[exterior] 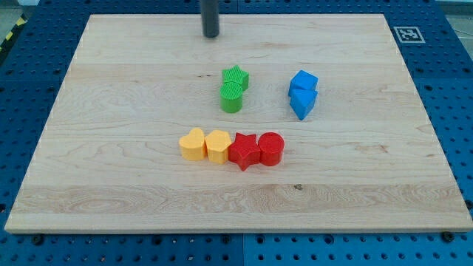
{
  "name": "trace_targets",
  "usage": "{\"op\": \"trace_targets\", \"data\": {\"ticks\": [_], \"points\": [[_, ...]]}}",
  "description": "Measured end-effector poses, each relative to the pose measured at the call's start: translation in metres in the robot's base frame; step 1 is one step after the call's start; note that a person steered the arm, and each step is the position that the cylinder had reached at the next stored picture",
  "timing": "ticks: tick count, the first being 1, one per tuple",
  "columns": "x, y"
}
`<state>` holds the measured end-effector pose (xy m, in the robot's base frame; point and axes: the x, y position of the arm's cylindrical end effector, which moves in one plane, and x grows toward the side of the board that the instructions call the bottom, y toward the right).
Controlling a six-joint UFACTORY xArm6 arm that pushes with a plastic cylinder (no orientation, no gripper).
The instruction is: Move the green blocks towards up
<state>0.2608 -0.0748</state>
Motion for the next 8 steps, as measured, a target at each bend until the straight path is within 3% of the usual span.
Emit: {"op": "trace_targets", "data": {"ticks": [3, 4, 7, 8], "points": [[0.205, 0.005], [0.230, 0.041], [0.155, 0.058], [0.161, 0.058]]}}
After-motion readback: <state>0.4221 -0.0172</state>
